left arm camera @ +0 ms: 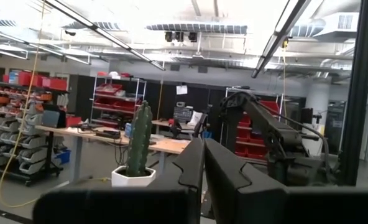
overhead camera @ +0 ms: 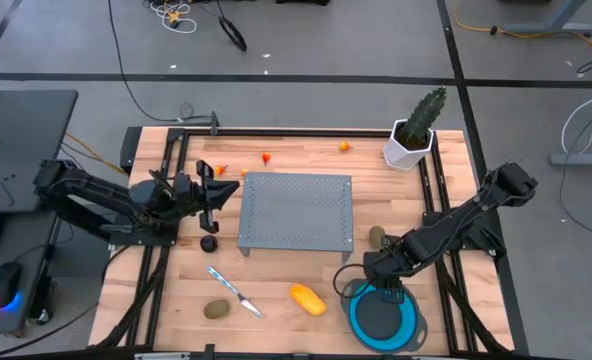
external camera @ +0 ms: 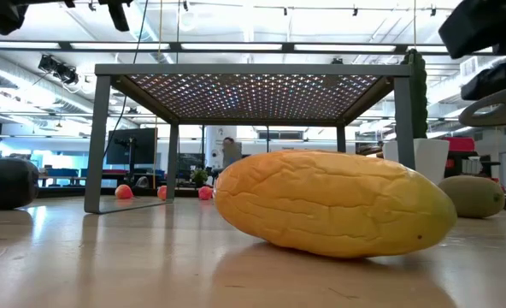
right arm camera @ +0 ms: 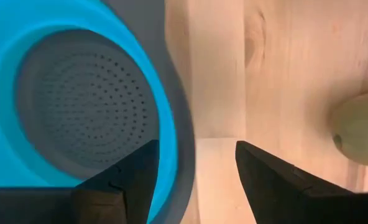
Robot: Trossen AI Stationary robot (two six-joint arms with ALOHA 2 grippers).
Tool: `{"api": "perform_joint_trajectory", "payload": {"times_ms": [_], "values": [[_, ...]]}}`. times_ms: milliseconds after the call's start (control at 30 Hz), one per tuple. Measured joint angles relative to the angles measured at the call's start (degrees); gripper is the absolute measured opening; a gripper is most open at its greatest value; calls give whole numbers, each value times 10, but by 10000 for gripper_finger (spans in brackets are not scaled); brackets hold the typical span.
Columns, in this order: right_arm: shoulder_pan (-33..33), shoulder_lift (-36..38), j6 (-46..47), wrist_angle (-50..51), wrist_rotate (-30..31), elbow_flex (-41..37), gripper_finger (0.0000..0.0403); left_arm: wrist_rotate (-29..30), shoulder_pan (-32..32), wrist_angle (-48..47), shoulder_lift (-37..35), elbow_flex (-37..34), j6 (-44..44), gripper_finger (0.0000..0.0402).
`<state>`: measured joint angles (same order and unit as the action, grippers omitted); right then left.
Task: Pick & Place Fruit
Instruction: Put the blue strainer bowl on the shelf
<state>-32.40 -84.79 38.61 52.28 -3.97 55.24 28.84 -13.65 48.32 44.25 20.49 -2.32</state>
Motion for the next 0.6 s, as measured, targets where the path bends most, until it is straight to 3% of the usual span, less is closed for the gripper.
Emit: {"api": "perform_joint_trajectory", "payload": {"times_ms": [233, 600], "values": [[0, -19, 1, 3, 23, 0, 203, 0, 0, -17, 0, 0, 2, 21], [-1, -23, 13, -10, -7, -3, 84, 0, 0, -25, 0, 0, 5, 22]]}}
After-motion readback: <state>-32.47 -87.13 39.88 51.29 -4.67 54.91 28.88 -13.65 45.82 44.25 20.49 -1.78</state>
